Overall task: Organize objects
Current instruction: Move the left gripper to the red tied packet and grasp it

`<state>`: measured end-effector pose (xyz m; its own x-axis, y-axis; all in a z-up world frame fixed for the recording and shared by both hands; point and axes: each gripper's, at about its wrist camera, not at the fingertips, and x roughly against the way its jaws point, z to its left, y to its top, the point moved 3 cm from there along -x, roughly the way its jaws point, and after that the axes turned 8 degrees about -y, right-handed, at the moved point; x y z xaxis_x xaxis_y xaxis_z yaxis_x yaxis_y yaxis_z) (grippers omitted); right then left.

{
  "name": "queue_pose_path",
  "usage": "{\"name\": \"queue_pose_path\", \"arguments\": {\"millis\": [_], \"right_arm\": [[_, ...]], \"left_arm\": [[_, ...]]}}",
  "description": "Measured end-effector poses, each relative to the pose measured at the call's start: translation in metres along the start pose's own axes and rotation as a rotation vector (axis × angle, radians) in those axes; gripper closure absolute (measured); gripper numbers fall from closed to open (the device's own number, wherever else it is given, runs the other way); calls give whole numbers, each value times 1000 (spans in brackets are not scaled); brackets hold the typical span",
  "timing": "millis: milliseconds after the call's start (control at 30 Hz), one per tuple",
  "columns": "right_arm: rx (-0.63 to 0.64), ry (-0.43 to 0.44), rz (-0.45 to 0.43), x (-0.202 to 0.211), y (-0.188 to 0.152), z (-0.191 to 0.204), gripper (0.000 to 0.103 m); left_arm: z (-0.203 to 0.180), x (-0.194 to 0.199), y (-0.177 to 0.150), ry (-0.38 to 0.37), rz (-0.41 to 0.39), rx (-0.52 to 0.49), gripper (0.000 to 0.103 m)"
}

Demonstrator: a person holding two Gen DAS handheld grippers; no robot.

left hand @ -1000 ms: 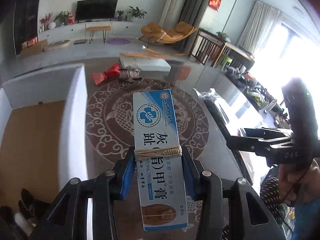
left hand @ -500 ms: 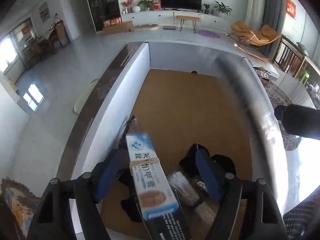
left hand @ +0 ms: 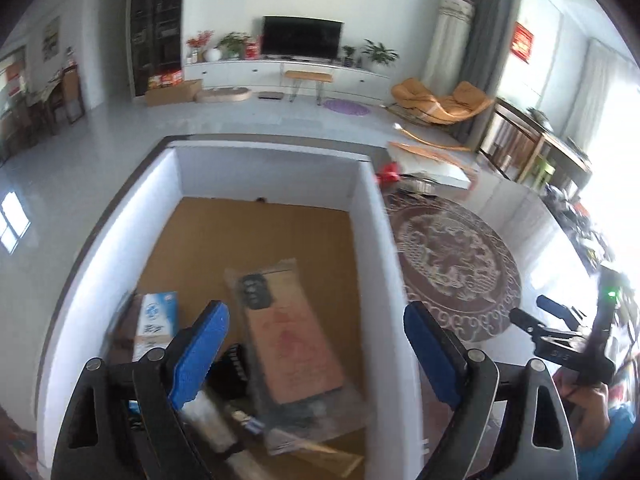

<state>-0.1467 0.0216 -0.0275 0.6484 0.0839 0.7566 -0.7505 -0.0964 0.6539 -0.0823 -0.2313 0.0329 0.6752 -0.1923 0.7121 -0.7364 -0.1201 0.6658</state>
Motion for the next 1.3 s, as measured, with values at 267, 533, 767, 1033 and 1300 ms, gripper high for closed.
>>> {"name": "queue_pose_path", "arguments": {"millis": [267,533,767,1033,1300], "right_arm": [[-135,-164,61,0,-70,-107,6],[-159,-138,-1,-5,-79,-102,6],[-149,-95,1,-9,-82,-103,6],[-169,-52,18,-13,-82,-105,6],[-160,-58,21,-14,-82,-104,6]], "left_arm": [[-137,-75,60,-275,111,-245,14],[-176,-232,180,-197,175,-198,14],[-142,-337,241,-51,169,-11,14],[-89,-403,231,28,219,152,14],[-110,-404,171,-17,237,36,13]]}}
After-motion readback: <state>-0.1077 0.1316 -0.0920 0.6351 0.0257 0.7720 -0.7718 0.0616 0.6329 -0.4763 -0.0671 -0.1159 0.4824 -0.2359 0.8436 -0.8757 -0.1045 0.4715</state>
